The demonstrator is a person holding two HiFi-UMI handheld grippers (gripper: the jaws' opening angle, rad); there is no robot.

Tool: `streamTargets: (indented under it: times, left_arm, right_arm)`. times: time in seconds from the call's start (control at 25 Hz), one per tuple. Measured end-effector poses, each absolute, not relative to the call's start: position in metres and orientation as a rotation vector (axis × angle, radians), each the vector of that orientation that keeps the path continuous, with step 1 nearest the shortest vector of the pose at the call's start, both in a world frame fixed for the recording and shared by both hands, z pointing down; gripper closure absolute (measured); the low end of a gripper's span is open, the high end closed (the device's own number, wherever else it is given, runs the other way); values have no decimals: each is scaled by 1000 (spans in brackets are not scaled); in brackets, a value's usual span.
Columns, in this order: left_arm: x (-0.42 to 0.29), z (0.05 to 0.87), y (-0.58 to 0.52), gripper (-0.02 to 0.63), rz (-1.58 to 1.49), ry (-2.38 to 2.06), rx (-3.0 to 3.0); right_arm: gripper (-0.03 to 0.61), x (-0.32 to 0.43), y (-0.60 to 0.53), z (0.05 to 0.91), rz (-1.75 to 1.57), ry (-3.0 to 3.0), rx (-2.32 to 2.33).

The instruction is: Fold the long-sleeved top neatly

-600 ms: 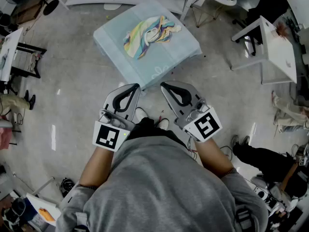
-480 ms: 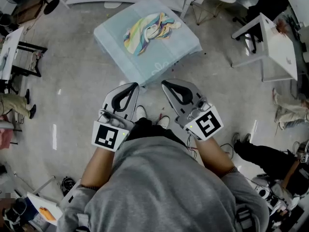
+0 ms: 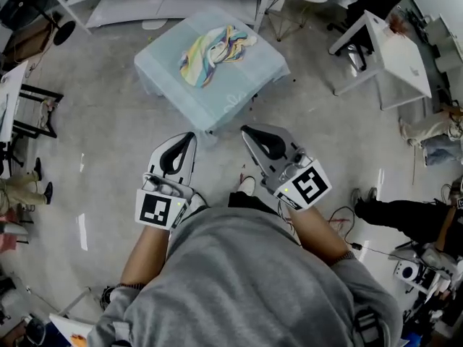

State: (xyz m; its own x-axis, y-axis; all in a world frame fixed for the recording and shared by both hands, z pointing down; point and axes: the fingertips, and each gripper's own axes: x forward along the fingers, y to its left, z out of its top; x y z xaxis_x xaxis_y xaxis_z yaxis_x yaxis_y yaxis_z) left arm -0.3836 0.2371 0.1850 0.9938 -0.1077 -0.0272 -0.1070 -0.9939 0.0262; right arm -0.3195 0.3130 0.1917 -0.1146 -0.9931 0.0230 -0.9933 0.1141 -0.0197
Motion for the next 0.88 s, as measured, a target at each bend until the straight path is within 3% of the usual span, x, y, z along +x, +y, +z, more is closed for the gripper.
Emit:
streamTargets:
  times: [0.52, 0.64, 0.68, 0.76, 0.88]
  left_arm:
    - [-411, 182, 222, 595, -62, -93, 3140]
    - [-413, 185, 221, 594, -53, -86, 3140]
    - [-412, 186, 221, 571, -46, -72, 3139]
    - [-410, 189, 225, 441, -27, -22, 3126]
    - [-409, 192, 230, 345, -13, 26, 3113]
  right_arm:
    - [569, -343, 308, 193, 8, -2259, 2141]
    - [510, -341, 306, 197, 27, -2230, 2150]
    - [470, -340, 306, 199, 36, -2224, 2152]
    - [420, -338, 306, 201, 54, -2221, 2151]
    - [295, -336, 307, 203, 69, -2241, 2145]
